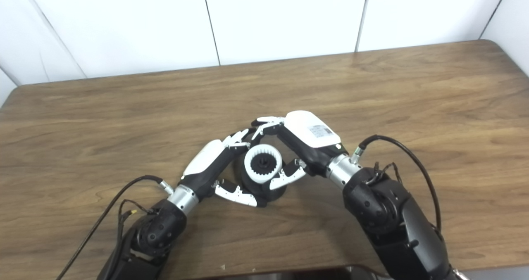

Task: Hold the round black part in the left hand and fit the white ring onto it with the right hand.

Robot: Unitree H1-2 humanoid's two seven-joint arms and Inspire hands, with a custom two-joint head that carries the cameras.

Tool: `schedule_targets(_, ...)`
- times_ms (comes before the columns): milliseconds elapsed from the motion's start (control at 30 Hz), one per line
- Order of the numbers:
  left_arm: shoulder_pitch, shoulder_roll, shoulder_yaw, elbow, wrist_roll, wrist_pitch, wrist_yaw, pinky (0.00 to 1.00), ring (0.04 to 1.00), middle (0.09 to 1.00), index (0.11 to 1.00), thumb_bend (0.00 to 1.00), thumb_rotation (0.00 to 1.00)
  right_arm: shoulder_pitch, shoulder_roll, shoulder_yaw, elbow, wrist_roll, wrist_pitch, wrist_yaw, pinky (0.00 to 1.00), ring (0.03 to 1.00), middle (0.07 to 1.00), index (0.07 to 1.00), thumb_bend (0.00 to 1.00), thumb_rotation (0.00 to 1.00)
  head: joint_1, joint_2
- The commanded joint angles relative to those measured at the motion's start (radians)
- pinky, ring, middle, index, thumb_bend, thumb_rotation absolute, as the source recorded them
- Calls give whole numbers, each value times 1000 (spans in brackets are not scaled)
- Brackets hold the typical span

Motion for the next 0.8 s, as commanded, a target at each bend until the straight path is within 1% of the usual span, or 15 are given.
schedule_targets(0, -30, -4, 10, -34, -6, 6, 5, 1000, 1000, 1000, 617, 973, 356, -16, -13, 4, -38, -10, 4, 28, 805, 864, 899, 768, 918, 432, 0, 2)
schedule_targets(100, -31, -2, 10, -32, -10, 1, 4, 1000, 1000, 1000, 617, 972, 371, -17, -17, 8, -45, -25, 22, 53, 808, 873, 912, 796, 969, 481, 0, 2)
schedule_targets(233, -32, -2, 10, -31, -10, 1, 3, 1000, 1000, 1000, 618, 973, 377, -17, -16, 5, -52, -32, 32, 77, 817, 880, 921, 818, 998, 501, 0, 4)
schedule_targets(367, -31, -3, 10, -36, -10, 6, 1, 1000, 1000, 1000, 618, 972, 379, -16, -17, 2, -52, -32, 31, 81, 815, 878, 920, 827, 1000, 510, 3, 4)
schedule_targets(567, -31, -4, 11, -32, -13, 4, 4, 1000, 1000, 1000, 616, 974, 378, -10, -11, -8, -46, -19, 22, 68, 806, 871, 914, 839, 1000, 495, 1, 3)
schedule_targets(667, -30, -5, 12, -30, -15, 2, 6, 1000, 1000, 1000, 614, 978, 366, 4, 16, -47, -44, 64, 39, 52, 796, 860, 899, 846, 1000, 485, 3, 1)
schedule_targets(733, -30, -5, 13, -34, -13, 8, 4, 1000, 1000, 1000, 615, 973, 340, 11, 28, -76, -41, 128, 47, 45, 753, 851, 899, 863, 988, 513, 2, 1)
schedule_targets(767, -30, -5, 13, -36, -13, 10, 3, 1000, 1000, 1000, 616, 972, 333, 13, 31, -84, -40, 144, 48, 43, 741, 849, 899, 868, 985, 519, 2, 1)
